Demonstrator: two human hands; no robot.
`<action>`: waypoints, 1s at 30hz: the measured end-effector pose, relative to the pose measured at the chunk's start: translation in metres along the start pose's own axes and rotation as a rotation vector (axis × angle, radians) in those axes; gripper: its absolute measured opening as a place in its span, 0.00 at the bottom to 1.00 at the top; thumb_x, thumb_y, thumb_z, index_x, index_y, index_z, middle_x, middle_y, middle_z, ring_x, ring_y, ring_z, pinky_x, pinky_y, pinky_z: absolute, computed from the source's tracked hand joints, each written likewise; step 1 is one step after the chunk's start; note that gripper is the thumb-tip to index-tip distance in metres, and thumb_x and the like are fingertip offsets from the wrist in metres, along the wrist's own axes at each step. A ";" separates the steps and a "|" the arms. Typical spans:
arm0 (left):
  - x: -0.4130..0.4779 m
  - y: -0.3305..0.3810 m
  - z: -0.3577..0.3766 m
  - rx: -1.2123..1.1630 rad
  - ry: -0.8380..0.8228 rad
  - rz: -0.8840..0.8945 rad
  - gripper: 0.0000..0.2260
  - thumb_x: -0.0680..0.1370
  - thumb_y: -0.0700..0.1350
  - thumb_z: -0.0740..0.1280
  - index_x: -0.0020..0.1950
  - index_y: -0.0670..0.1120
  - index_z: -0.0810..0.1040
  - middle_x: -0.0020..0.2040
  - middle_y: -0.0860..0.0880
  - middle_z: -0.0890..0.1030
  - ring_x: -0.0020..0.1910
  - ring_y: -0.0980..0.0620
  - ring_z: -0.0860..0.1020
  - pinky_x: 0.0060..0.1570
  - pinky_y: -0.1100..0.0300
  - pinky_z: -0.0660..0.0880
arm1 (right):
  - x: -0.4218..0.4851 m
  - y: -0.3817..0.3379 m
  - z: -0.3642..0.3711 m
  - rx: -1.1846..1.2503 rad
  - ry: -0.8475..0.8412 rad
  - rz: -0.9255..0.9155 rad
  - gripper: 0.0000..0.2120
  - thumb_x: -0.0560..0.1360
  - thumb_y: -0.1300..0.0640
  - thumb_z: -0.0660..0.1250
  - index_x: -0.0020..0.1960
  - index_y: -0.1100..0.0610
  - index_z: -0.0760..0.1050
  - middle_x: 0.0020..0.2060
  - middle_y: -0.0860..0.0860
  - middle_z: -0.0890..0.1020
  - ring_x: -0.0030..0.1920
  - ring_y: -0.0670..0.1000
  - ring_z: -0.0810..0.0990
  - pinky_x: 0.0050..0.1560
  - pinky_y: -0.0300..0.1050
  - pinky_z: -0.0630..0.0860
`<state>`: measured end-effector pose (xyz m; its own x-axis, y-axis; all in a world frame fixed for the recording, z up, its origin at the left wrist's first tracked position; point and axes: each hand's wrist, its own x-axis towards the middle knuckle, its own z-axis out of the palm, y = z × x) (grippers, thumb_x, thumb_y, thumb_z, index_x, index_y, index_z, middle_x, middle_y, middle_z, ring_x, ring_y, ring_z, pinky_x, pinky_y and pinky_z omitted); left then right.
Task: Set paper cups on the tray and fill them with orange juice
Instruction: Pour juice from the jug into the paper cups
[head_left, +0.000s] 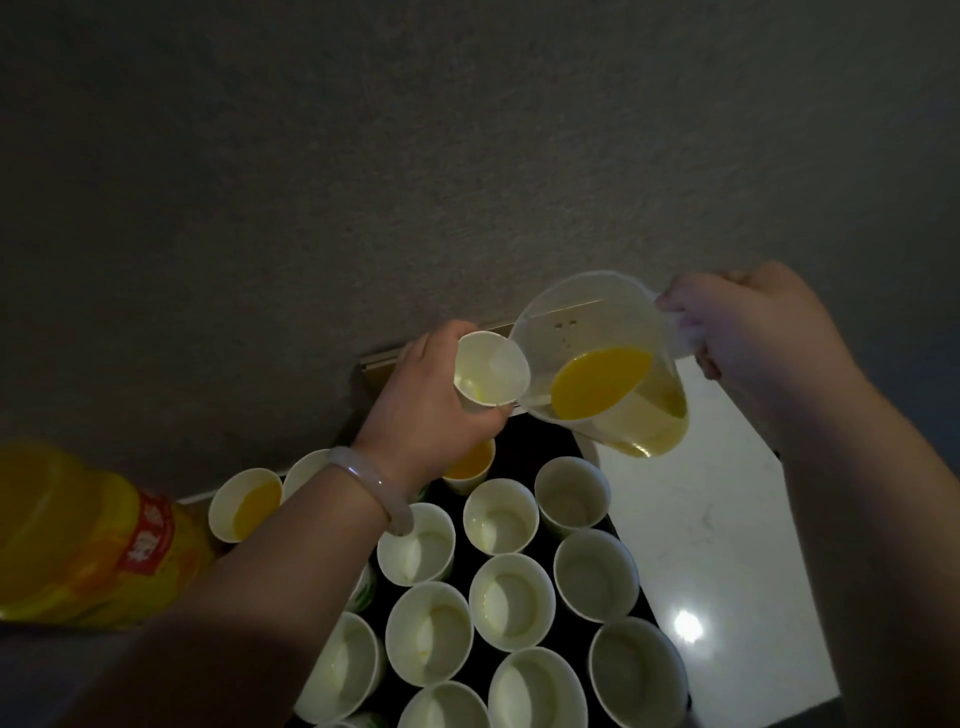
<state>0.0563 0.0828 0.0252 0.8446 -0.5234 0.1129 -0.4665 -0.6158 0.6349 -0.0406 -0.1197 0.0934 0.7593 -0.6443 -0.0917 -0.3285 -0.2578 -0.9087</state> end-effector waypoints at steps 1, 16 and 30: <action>0.000 0.000 0.000 0.002 -0.009 -0.001 0.31 0.68 0.50 0.77 0.66 0.53 0.67 0.62 0.52 0.72 0.62 0.55 0.69 0.58 0.61 0.68 | 0.000 -0.003 0.001 -0.049 -0.003 -0.013 0.13 0.65 0.49 0.66 0.29 0.57 0.71 0.17 0.46 0.68 0.28 0.53 0.69 0.34 0.51 0.67; -0.004 -0.007 0.007 -0.020 -0.013 0.027 0.30 0.68 0.49 0.76 0.66 0.52 0.67 0.60 0.53 0.72 0.62 0.55 0.69 0.56 0.64 0.66 | -0.001 -0.048 0.013 -0.643 -0.024 -0.310 0.19 0.69 0.48 0.63 0.31 0.64 0.72 0.26 0.58 0.73 0.31 0.58 0.72 0.29 0.45 0.65; -0.004 -0.011 0.009 -0.092 -0.037 0.021 0.30 0.67 0.50 0.77 0.65 0.54 0.67 0.59 0.53 0.73 0.59 0.54 0.72 0.56 0.58 0.71 | -0.001 -0.059 0.018 -0.731 -0.053 -0.358 0.20 0.69 0.47 0.62 0.29 0.63 0.71 0.26 0.58 0.72 0.30 0.58 0.72 0.27 0.44 0.63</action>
<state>0.0557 0.0865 0.0113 0.8241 -0.5576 0.0998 -0.4562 -0.5489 0.7004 -0.0120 -0.0905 0.1394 0.9075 -0.4030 0.1182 -0.3300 -0.8583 -0.3929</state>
